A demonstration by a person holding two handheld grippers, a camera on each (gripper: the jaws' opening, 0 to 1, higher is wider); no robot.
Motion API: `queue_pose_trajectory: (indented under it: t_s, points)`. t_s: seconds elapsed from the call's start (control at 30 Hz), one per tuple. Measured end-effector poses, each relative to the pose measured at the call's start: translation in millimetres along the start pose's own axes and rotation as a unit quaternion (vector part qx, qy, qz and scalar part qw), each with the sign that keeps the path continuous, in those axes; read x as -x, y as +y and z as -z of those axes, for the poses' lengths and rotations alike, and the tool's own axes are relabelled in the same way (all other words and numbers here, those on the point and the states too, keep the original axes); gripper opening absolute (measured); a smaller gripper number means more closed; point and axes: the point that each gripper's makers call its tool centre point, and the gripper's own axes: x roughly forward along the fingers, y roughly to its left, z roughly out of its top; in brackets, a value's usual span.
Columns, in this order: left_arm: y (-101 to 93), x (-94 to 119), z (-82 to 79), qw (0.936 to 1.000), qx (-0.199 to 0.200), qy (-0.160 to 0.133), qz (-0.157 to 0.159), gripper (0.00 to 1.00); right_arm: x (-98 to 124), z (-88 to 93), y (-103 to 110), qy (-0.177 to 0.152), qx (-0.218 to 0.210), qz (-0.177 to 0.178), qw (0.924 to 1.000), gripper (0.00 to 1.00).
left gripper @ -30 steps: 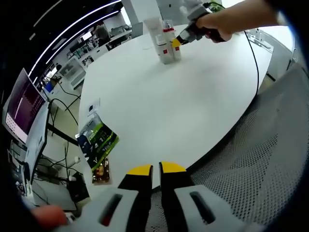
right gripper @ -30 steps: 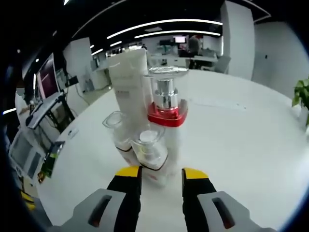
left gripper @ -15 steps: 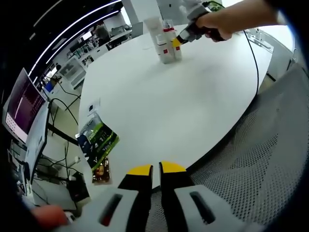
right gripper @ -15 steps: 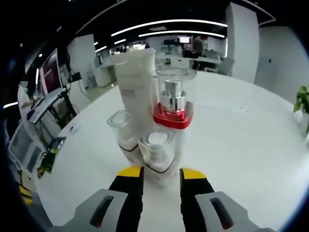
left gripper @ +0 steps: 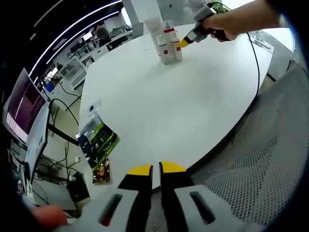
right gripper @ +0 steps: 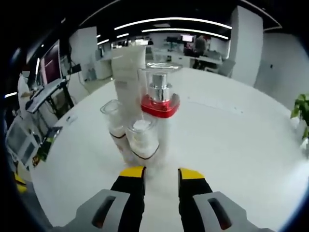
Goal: Arrange the skincare products in the storage area until every visible bottle or jar stands upright without overlapping.
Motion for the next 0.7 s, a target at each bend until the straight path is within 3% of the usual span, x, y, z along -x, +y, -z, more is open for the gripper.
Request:
queue_pose_trajectory:
  t_s: [0.2,0.4,0.6,0.67,0.7]
  points:
    - [0.5,1,-1.2,1.0,0.001,-0.002,-0.001,0.0,3,0.0,5,0.0,0.004,-0.006,1.0,0.26]
    - [0.5,1,-0.7,1.0,0.002,-0.002,-0.002,0.0,15,22.0,20,0.018,-0.021,-0.033,0.9991,0.3]
    - [-2.6,1,0.9,1.0,-0.003,0.002,0.003,0.0,31,38.5,74,0.033,-0.045,-0.113,0.9921,0.37]
    - [-4.5,-1,2.0,1.0,-0.005,0.004,0.007,0.0,44,34.9,116,0.04,-0.052,-0.176,0.9822,0.37]
    - [-4.6,-1,2.3,1.0,-0.005,0.005,0.007,0.0,47,31.8,127,0.042,-0.047,-0.19,0.9797,0.38]
